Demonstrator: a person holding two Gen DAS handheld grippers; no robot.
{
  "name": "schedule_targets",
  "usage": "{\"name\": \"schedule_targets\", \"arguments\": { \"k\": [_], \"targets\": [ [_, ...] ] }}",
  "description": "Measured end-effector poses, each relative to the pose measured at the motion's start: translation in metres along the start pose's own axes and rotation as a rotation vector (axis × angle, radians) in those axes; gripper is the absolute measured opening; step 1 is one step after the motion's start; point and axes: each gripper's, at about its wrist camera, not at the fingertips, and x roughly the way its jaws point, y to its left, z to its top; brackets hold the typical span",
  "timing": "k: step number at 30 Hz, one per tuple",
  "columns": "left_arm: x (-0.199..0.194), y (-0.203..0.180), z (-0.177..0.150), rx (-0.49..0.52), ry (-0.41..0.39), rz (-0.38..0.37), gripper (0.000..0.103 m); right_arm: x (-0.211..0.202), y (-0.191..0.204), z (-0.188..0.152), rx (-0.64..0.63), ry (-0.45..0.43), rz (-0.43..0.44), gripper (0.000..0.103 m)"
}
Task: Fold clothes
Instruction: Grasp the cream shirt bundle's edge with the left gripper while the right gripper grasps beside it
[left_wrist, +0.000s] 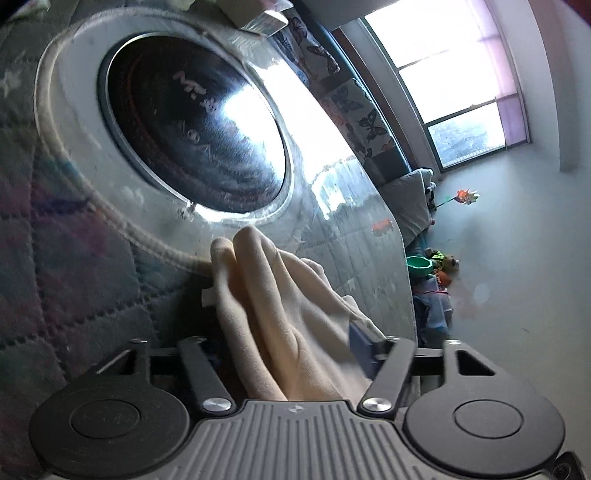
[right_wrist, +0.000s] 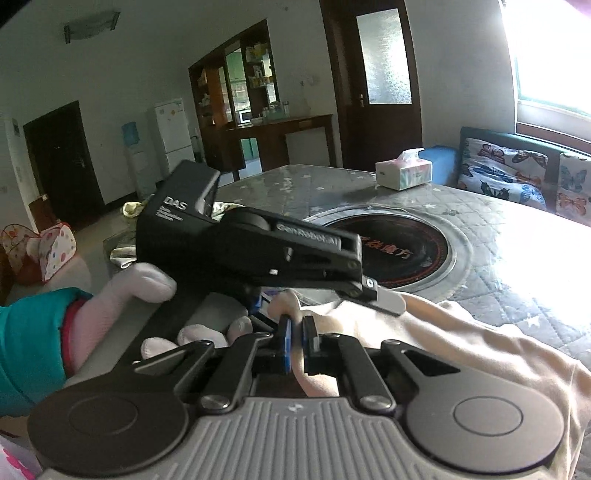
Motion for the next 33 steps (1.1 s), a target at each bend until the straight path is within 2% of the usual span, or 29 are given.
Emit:
{"name": "schedule_targets", "arguments": {
  "k": [4, 7, 11, 13, 19, 20, 22, 25, 29, 33],
  "targets": [
    [0.0, 0.009, 0.0, -0.014, -0.002, -0.001, 0.032, 0.004, 0.002, -0.005, -0.01, 0.016, 0.008, 0.005],
    [0.001, 0.009, 0.0, 0.006, -0.009, 0.018, 0.021, 0.005, 0.003, -0.008, -0.019, 0.026, 0.013, 0.007],
    [0.001, 0.006, -0.001, 0.044, -0.015, 0.036, 0.021, -0.006, -0.004, -0.011, 0.006, 0.009, -0.004, 0.009],
    [0.001, 0.005, -0.001, 0.052, -0.016, 0.039, 0.02, -0.016, -0.012, -0.013, 0.022, -0.005, -0.032, 0.013],
    [0.001, 0.005, -0.003, 0.058, -0.015, 0.045, 0.02, -0.047, -0.064, -0.032, 0.156, -0.025, -0.22, 0.02],
    [0.003, 0.003, -0.003, 0.061, -0.015, 0.047, 0.02, -0.053, -0.076, -0.037, 0.191, -0.029, -0.261, 0.027],
    [0.005, 0.001, -0.004, 0.069, -0.016, 0.053, 0.021, -0.062, -0.097, -0.045, 0.243, -0.037, -0.328, 0.034],
    [0.006, -0.001, -0.006, 0.082, -0.019, 0.061, 0.021, -0.072, -0.122, -0.06, 0.309, -0.054, -0.406, 0.034],
    [0.007, -0.003, -0.006, 0.092, -0.019, 0.068, 0.021, -0.072, -0.15, -0.073, 0.427, -0.06, -0.431, 0.039],
    [0.008, -0.004, -0.007, 0.1, -0.017, 0.074, 0.021, -0.068, -0.167, -0.083, 0.493, -0.058, -0.41, 0.042]
  ]
}}
